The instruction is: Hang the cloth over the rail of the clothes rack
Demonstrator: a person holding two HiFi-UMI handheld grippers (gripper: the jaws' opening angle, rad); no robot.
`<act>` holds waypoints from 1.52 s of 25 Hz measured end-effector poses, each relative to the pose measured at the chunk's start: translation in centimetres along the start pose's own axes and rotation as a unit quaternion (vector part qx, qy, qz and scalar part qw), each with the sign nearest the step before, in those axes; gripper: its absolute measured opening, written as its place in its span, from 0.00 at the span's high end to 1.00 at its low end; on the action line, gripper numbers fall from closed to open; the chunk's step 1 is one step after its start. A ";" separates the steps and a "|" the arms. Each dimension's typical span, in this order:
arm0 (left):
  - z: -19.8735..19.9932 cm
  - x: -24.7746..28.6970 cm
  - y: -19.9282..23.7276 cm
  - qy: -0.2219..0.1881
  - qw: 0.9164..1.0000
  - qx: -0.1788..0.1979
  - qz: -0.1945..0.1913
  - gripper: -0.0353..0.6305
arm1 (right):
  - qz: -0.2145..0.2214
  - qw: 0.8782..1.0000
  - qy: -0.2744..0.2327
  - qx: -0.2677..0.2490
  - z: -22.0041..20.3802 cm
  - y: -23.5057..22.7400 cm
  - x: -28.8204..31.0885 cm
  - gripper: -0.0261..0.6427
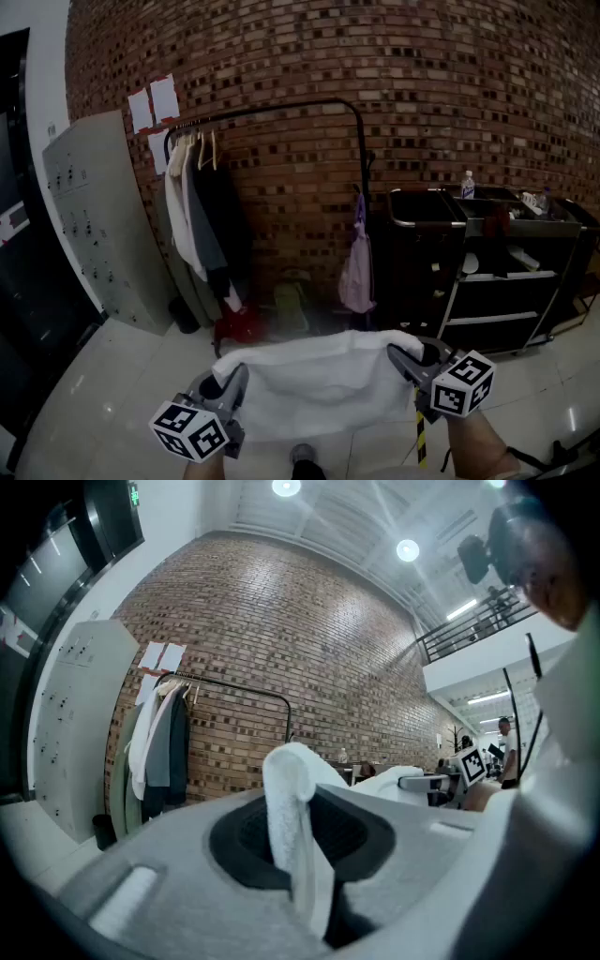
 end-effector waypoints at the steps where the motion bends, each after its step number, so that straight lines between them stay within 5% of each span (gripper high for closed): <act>1: 0.1 0.6 0.9 -0.001 1.000 0.001 -0.001 0.87 | 0.000 1.000 0.000 -0.001 0.0 -0.3 0.9 0.86; 23: 9.3 28.5 33.7 -0.028 0.997 0.006 -0.074 0.87 | -0.080 0.996 -0.027 -0.031 7.2 -14.3 35.7 0.86; 38: 11.4 45.9 39.8 -0.046 0.995 0.019 -0.090 0.87 | -0.095 0.993 -0.053 -0.051 9.8 -28.3 44.9 0.86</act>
Point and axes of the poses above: the fingertips, and each gripper's own axes: x forward along the fingers, y to its left, z out of its top, the point moved 8 cm from there along -x, backward along the fingers, and after that the axes turned 2 degrees about -y, right-handed, at the moved point
